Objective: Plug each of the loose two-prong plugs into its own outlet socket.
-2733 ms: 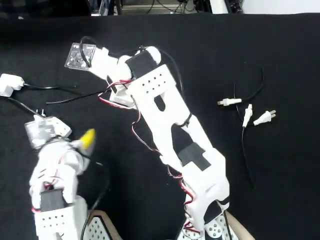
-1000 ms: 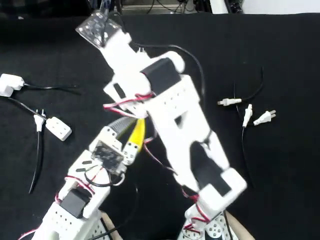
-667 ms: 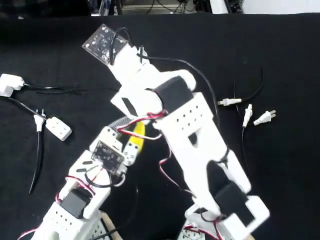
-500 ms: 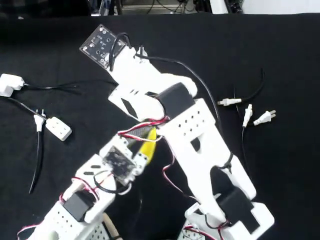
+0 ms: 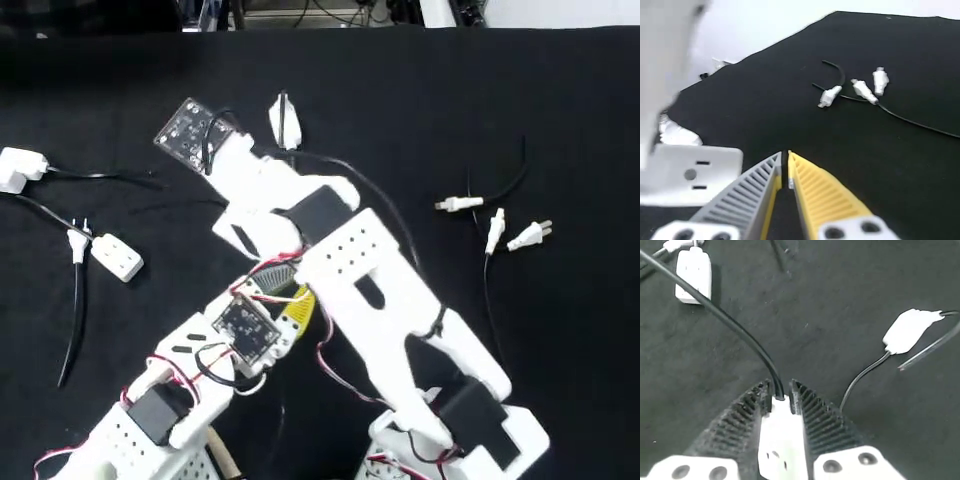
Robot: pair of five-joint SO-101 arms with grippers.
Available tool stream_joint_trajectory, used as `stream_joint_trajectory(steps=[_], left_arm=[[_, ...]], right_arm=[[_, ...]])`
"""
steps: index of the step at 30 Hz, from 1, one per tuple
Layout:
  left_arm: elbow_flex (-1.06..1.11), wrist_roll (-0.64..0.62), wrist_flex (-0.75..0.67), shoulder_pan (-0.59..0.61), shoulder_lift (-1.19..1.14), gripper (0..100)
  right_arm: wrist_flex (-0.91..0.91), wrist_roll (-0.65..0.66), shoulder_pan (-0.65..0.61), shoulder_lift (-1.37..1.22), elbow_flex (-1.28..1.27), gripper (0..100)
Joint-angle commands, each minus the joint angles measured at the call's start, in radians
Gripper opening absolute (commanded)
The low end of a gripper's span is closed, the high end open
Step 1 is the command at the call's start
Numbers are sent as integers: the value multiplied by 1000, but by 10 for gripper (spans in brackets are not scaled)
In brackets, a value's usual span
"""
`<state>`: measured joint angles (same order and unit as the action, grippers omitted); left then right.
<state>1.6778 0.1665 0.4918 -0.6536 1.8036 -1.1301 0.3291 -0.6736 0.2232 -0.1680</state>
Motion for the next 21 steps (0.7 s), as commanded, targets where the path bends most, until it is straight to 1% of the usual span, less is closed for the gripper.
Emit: stream_joint_trajectory(steps=[1, 6, 8, 10, 12, 15, 17, 21], left_arm=[[1, 6, 0, 12, 5, 43], [5, 6, 0, 22, 20, 43], [12, 8, 0, 45, 20, 43], [18, 57, 0, 36, 20, 41], [21, 103, 0, 47, 20, 27], [21, 138, 0, 97, 20, 30], [12, 138, 0, 131, 20, 30], [-24, 138, -68, 272, 20, 30]], right_arm=[[14, -43, -11, 87, 1, 11], [-38, -44, -18, 165, 2, 11], [-87, -77, -20, 189, 4, 11], [-112, -114, -12, 211, 2, 11], [-149, -107, -8, 229, 2, 11], [-190, -114, -8, 271, 5, 11], [-215, -114, -8, 311, -2, 11], [-270, -115, -9, 364, -19, 11]])
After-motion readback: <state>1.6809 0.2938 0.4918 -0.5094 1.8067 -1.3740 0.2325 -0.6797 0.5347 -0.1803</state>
